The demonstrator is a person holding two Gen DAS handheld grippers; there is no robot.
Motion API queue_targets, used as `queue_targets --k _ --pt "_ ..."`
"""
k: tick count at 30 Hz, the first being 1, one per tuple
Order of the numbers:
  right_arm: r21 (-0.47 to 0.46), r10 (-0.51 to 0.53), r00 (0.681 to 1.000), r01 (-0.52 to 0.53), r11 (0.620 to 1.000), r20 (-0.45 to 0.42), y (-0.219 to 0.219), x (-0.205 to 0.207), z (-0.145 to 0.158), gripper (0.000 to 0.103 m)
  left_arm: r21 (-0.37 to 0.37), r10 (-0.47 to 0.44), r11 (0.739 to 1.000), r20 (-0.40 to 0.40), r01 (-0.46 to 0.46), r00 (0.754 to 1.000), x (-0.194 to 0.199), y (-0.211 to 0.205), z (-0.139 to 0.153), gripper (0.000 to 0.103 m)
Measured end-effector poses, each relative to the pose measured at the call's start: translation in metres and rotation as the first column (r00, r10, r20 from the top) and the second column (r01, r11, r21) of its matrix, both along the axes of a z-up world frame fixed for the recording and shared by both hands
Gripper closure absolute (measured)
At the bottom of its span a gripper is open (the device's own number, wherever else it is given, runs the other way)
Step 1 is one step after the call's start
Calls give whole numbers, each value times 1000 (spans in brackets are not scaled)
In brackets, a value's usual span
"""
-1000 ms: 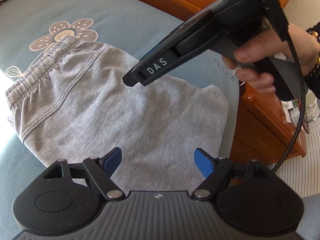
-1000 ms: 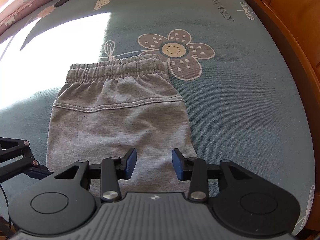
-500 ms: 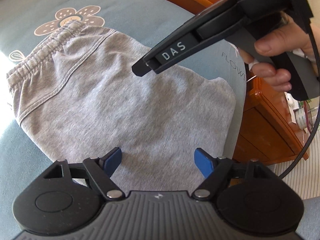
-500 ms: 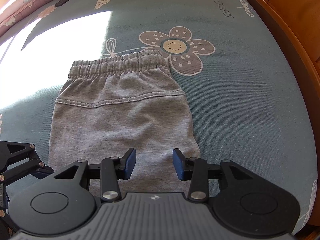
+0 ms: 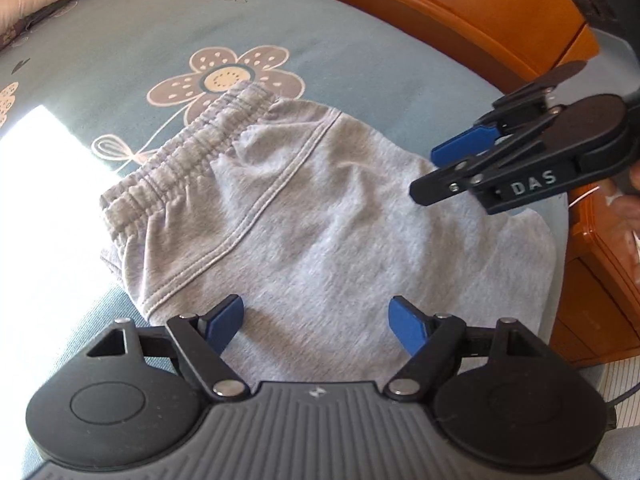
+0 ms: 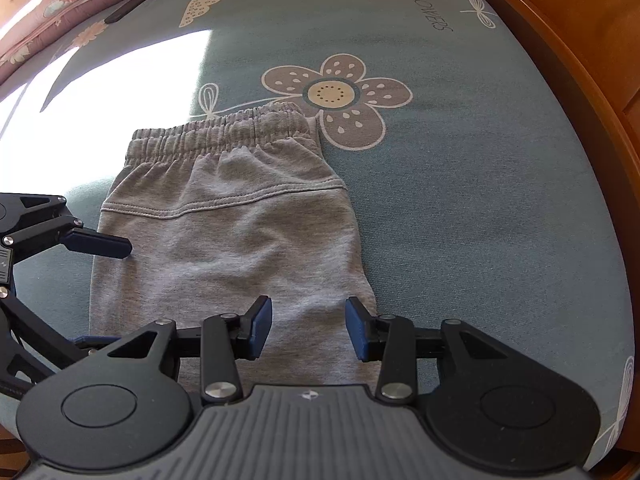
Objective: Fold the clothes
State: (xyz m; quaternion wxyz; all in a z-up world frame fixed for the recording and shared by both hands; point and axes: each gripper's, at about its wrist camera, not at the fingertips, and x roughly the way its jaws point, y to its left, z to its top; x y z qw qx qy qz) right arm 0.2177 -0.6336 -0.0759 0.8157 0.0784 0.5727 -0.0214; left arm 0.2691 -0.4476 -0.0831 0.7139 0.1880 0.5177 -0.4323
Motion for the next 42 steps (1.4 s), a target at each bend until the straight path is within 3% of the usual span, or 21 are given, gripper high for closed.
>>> queue_targets --k 3,11,17,23,28,33,36,39,42 --pt "13 -4 1000 4 1000 4 -4 -3 2 58 1 29 1000 -9 -29 1000 0 0 6 24" --pt "49 -112 992 109 993 65 -24 -43 9 55 -10 150 989 61 -150 987 -24 26 31 22" --pt "63 -55 991 47 997 123 -7 -50 -4 55 38 170 984 99 -175 980 -39 57 26 22" --pt "-28 -65 996 67 997 64 7 -41 -19 55 19 226 973 145 -231 963 -35 95 31 18" --pt "19 -19 990 16 1000 139 48 -35 8 55 -1 293 954 189 -298 937 -25 126 40 16" --pt "-2 18 998 -18 1000 63 93 -19 -23 53 1 292 953 248 -302 924 -24 148 47 15" --pt "-16 27 993 -26 1000 113 108 -18 -7 52 0 308 948 266 -319 913 -27 158 47 15" --pt "-3 72 987 -72 997 141 124 -15 6 52 -7 341 936 254 -351 905 -28 164 45 15" --pt "-13 141 983 -141 990 115 140 -8 -7 52 -22 376 924 228 -381 898 -30 168 44 15"
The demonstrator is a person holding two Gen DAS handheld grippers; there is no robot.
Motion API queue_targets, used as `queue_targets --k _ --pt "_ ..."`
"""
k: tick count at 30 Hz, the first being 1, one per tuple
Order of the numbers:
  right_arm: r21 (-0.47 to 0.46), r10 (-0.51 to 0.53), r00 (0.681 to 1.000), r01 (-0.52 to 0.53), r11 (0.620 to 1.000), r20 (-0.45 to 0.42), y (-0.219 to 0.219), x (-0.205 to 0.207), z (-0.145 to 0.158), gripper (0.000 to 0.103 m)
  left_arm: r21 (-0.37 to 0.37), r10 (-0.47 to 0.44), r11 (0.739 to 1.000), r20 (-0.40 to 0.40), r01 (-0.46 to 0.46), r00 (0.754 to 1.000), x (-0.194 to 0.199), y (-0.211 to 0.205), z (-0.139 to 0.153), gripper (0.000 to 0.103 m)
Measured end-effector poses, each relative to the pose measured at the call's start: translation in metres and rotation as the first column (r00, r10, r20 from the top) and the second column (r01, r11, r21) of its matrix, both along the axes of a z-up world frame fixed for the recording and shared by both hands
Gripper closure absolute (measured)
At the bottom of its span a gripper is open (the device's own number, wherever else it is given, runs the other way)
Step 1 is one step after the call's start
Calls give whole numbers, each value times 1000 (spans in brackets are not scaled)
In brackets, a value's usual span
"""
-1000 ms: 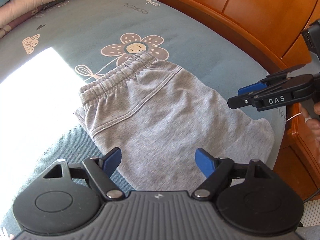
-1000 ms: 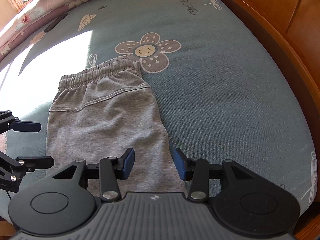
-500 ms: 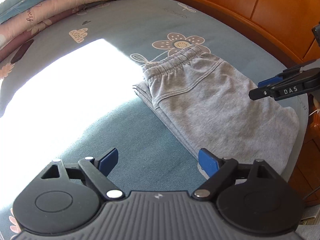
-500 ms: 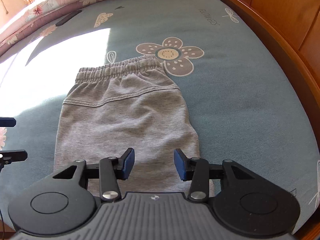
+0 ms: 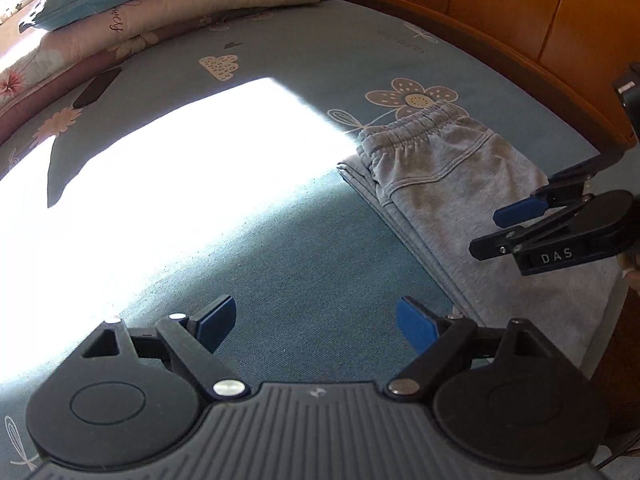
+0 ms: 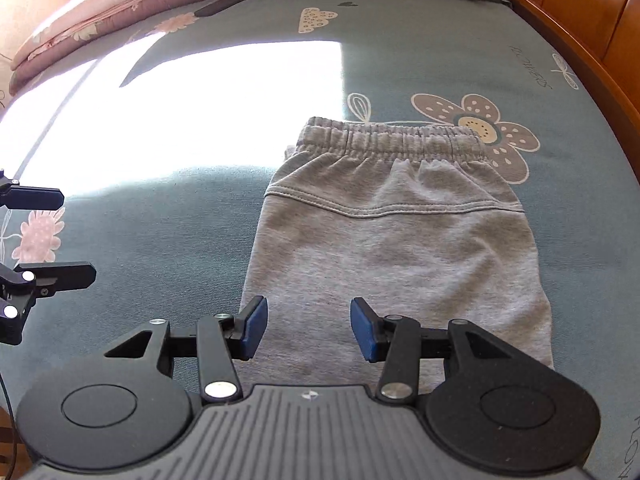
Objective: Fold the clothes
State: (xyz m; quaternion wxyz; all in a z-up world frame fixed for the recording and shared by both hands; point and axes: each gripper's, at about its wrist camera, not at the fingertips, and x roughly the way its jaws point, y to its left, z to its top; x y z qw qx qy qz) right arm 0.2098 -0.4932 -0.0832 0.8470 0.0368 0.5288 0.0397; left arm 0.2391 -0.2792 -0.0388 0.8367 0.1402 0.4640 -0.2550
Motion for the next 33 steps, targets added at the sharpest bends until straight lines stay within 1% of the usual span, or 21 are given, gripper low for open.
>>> queue_targets --k 2,3,5,8,10,12,14,17,19,20,21,22,25,28,31,33 --pt "-19 -4 999 3 1000 -53 3 6 -16 52 -9 11 1000 4 -10 1000 -2 3 1 15" --pt "-19 -3 999 2 1000 -48 4 7 -14 52 -9 15 1000 11 -15 1000 -4 4 1 15" --pt "-9 12 1000 -12 1000 -10 4 3 1 52 -14 22 1000 13 -22 1000 -6 7 -1 15" --pt "-4 35 999 -35 999 15 6 -2 16 52 -29 59 998 -14 -59 998 -8 12 -10 15" --pt "-22 65 997 -64 998 31 10 3 20 52 -45 81 996 -23 -82 996 -9 15 -13 15" --pt "-37 82 995 -80 996 49 12 14 20 52 -60 98 993 -30 -100 995 -12 19 -13 15" --pt "-71 99 992 -94 993 74 17 38 17 52 -70 110 991 -37 -112 993 -15 23 -14 15" --pt "-86 117 986 -107 990 117 26 71 7 50 -79 123 989 -61 -128 991 -17 28 -15 15" --pt "-96 117 989 -109 989 89 33 94 -11 50 -83 123 988 -70 -129 990 -19 32 -15 15" --pt "-102 125 990 -117 988 72 36 100 -18 49 -78 125 988 -64 -130 990 -20 34 -14 15" --pt "-108 132 990 -126 986 54 39 106 -24 45 -73 127 989 -57 -131 990 -21 36 -13 15" --pt "-117 133 990 -127 985 44 40 108 -27 44 -68 128 989 -48 -131 991 -22 38 -11 15" --pt "-134 151 988 -145 980 35 45 103 -21 42 -45 127 991 -11 -128 992 -22 43 -7 15" --pt "-144 139 990 -136 980 11 49 97 -17 42 -21 122 992 59 -121 991 -22 48 1 15" --pt "-147 111 994 -109 983 4 54 96 -12 42 -16 112 994 112 -111 987 -20 53 14 14" --pt "-141 85 996 -81 987 18 59 95 -3 42 -12 101 995 151 -101 983 -18 58 22 10"
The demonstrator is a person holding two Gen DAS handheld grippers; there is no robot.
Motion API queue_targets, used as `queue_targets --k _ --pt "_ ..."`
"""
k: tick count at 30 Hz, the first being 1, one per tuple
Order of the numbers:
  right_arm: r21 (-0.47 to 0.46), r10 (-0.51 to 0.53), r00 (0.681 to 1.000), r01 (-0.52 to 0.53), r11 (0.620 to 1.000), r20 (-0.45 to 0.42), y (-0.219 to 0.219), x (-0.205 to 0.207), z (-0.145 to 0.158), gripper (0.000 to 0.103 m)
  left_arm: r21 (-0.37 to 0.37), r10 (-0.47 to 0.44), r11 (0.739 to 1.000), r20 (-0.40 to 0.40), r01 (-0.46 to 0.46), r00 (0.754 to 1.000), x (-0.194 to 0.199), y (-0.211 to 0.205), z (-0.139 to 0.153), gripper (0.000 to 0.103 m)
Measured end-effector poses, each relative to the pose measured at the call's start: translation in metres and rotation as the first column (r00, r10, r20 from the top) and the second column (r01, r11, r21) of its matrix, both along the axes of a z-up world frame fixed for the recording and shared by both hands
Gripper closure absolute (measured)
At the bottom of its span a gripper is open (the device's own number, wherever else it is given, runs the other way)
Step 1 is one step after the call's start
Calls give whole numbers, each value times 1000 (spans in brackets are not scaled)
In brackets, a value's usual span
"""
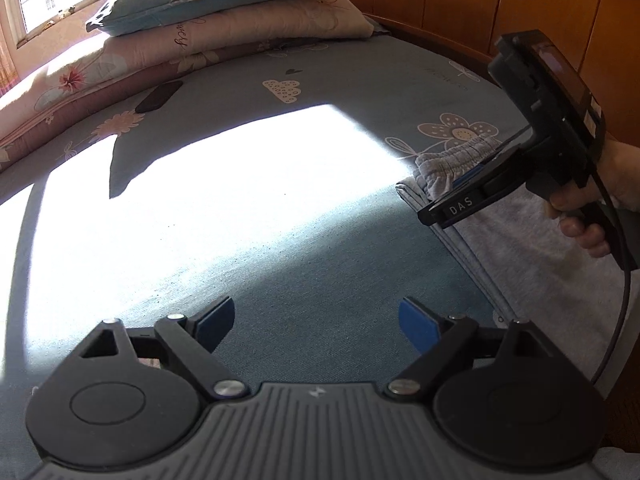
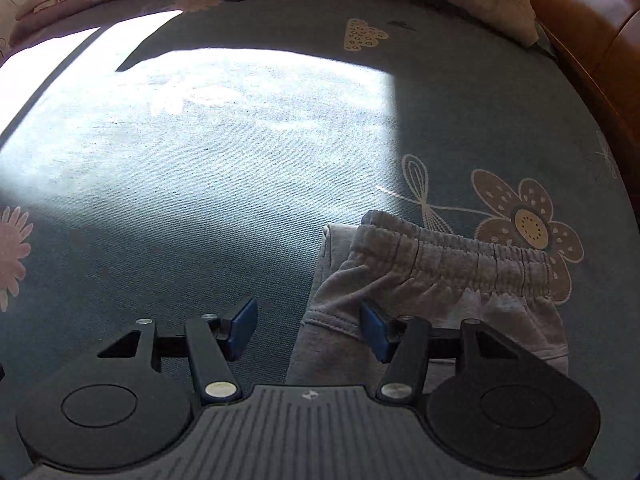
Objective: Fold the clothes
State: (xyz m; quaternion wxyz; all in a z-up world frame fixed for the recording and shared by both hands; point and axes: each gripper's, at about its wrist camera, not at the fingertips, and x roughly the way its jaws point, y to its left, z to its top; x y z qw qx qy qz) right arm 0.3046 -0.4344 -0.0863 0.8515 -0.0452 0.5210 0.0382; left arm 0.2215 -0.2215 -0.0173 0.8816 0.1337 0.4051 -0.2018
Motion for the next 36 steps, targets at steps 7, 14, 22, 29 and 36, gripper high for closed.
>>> queue_targets --k 7,14,22,29,36 --pt "8 -105 993 105 994 55 17 -13 27 42 33 7 999 240 -15 971 -1 13 31 3" --pt "48 -314 949 313 949 22 20 -72 14 40 -80 7 997 223 12 975 8 37 43 1" --pt "33 -316 945 320 947 -79 43 -151 -17 40 -51 4 999 131 3 991 -9 45 5 1" --pt "63 -359 919 373 926 -161 39 -200 -29 35 -29 -29 999 86 32 996 -24 23 -6 1" --pt "62 -391 908 403 913 -149 24 -218 -23 30 -32 -50 998 69 52 996 -26 -7 -9 1"
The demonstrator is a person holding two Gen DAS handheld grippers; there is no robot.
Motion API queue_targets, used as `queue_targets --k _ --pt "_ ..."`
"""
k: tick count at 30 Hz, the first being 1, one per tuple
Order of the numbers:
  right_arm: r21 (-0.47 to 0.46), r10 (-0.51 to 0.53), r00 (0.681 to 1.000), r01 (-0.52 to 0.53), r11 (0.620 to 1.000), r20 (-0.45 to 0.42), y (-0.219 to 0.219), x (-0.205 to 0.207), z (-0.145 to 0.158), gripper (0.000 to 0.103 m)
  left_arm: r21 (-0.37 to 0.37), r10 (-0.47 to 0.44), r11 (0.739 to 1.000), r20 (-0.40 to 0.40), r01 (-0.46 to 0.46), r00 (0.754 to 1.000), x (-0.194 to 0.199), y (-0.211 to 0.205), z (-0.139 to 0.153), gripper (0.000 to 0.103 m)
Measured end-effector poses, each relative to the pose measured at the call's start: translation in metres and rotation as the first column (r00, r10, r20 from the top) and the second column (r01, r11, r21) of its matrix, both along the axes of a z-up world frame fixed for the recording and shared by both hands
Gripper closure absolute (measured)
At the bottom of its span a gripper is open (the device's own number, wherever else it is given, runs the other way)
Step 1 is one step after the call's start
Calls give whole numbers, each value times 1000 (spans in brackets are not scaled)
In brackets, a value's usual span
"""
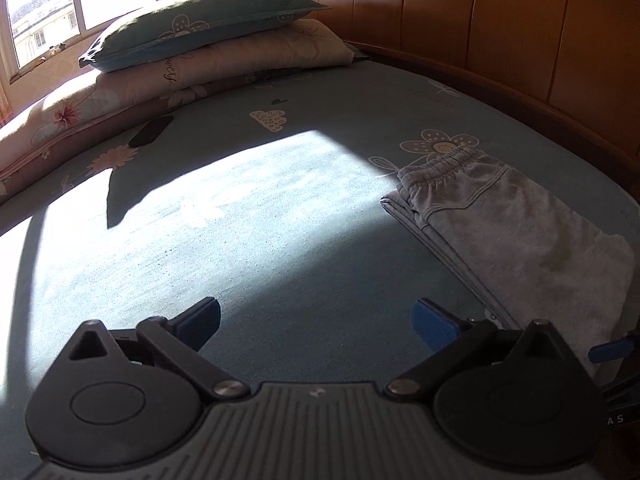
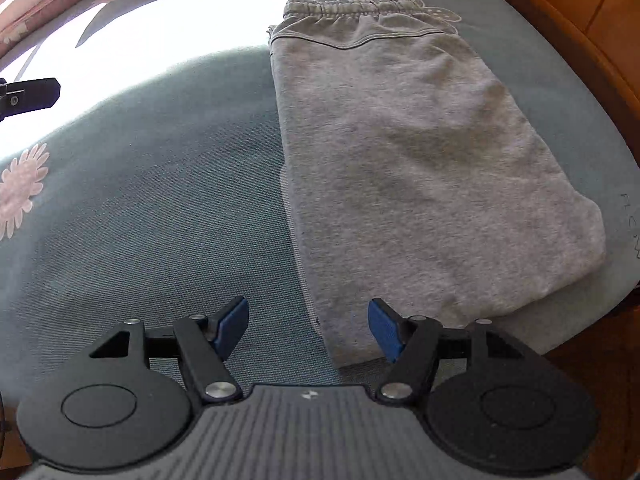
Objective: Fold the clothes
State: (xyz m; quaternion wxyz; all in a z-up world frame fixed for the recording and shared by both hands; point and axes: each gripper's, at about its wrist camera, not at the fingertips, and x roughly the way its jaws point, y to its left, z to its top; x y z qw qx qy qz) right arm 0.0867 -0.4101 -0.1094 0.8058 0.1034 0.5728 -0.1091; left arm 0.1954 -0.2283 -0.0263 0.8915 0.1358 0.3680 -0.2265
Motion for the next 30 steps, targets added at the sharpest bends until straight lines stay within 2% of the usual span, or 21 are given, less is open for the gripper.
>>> queue_targets --k 2,3,6,10,14,18,20,23,26,30 --pt "58 -16 999 19 998 -51 -10 -1 -10 30 -3 -3 1000 -15 3 1000 0 -8 0 1" --pt "65 -3 999 6 998 -46 -12 -3 -8 30 -3 -7 1000 -17 6 1000 -1 -11 0 1" --pt "51 -12 1000 11 999 19 -28 -7 7 30 11 -26 1000 -21 26 999 -4 -20 -1 1" --pt "-36 -108 992 111 993 67 -73 -5 14 30 36 -36 999 -35 37 999 -5 -31 -6 1" --pt "4 -138 986 138 990 96 -106 -7 10 30 42 -36 998 -36 38 999 -9 -41 -8 1" --pt "69 -16 995 9 998 100 -88 -14 7 30 55 -51 997 -47 53 998 -13 -56 -12 1" --pt "83 -3 999 -1 997 46 -77 -20 -5 30 56 -59 996 -52 62 997 -15 -61 -12 1" --pt "151 -5 1000 5 989 0 -69 -35 -8 30 63 -77 995 -43 80 996 -17 -69 -11 1" --pt "92 5 998 -11 996 63 -68 -40 7 30 68 -84 994 -40 87 996 -18 -75 -12 1" --pt "32 34 989 -39 999 147 -79 -25 15 30 64 -87 994 -56 90 995 -19 -83 -15 1"
